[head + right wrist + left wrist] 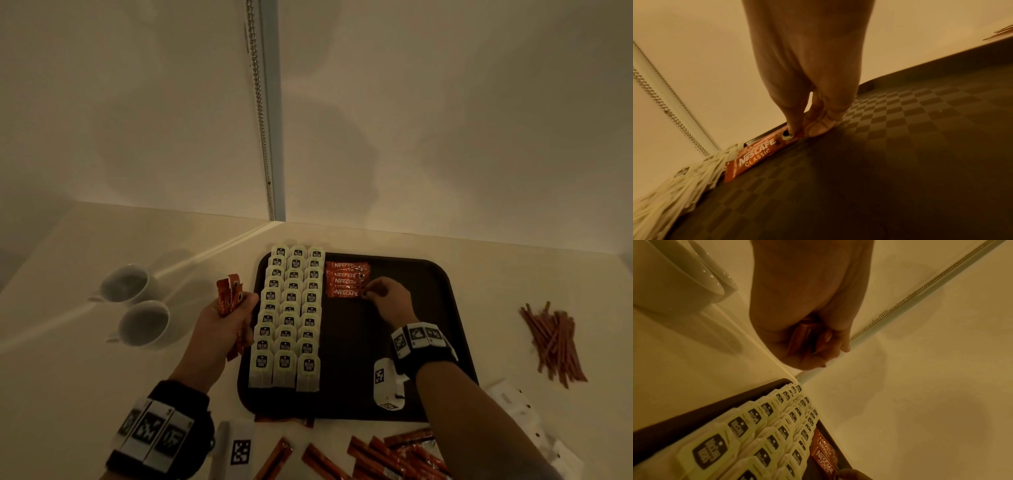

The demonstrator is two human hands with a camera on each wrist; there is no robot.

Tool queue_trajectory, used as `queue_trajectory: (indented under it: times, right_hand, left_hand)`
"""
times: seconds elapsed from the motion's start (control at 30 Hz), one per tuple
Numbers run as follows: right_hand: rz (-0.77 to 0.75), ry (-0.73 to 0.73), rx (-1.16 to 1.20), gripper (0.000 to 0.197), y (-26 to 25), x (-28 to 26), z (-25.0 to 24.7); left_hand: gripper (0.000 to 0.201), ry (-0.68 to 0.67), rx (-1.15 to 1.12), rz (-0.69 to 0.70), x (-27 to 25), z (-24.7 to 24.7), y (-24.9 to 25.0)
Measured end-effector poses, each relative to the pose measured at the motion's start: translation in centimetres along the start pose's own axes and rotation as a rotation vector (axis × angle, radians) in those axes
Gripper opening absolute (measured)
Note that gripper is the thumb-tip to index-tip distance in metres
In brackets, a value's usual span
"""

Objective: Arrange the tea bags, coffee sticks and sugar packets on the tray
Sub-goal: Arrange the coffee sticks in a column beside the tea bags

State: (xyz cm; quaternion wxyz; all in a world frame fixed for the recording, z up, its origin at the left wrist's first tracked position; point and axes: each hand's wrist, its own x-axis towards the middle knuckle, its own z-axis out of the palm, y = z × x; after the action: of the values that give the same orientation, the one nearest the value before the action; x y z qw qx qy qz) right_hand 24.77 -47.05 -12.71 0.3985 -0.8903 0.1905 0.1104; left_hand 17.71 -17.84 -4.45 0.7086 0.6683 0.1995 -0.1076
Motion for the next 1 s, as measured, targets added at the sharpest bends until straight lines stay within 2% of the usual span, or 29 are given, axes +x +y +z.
queue_trajectory:
  times: [0.13,0.27,0.4,0.5,0.57,0.63,0.7,0.77,0.87,1.0]
  right_hand:
    - [0.012,0.014,-0.001,0.021,-0.1,-0.2,0.3]
    - [0.0,0.04,-0.009,0.022,-0.2,-0.1,0.6]
    - [0.009,0.066,-0.035,0.023,-0.1,-0.1,0.7]
    - [0.014,0.081,-0.022,0.024,-0.5,-0.4,0.3]
    - [-0.088,0.118,0.08,0.02,-2.1,-1.6,-0.1]
    - [-0.25,0.038,0.213,0.018,-4.9,-3.8,-0.6]
    - [-0.367,-0.173,0.34,0.019,-7.8,-6.4,-0.8]
    - [-0.41,-0.338,0.439,0.017,-9.7,-8.3,-0.7]
    - [-0.435,-0.313,0.505,0.007,-10.4,-9.3,-0.5]
    - [-0.315,-0.262,0.684,0.007,-9.8,-8.9,-0.8]
  left_hand:
    - [0.004,-0.016,-0.094,-0.074,0.5,0.1,0.0]
    - [0.013,-0.072,-0.243,-0.163,0.3,0.6,0.7]
    - [0.015,-0.116,-0.263,-0.194,-0.1,1.3,1.3]
    - [0.013,-0.16,-0.196,-0.165,0.1,1.6,1.4]
    - [0.016,-0.197,-0.122,-0.124,0.2,1.9,1.8]
    - [0.017,-0.224,-0.028,-0.078,0.2,2.4,2.3]
    - [0.014,-0.228,0.055,-0.03,0.3,3.2,2.9]
    - [0.014,-0.216,0.139,0.03,0.4,3.8,3.3]
    - [0.014,-0.195,0.2,0.107,0.4,4.1,3.6]
    - [0.007,-0.177,0.029,0.103,0.2,3.7,3.8]
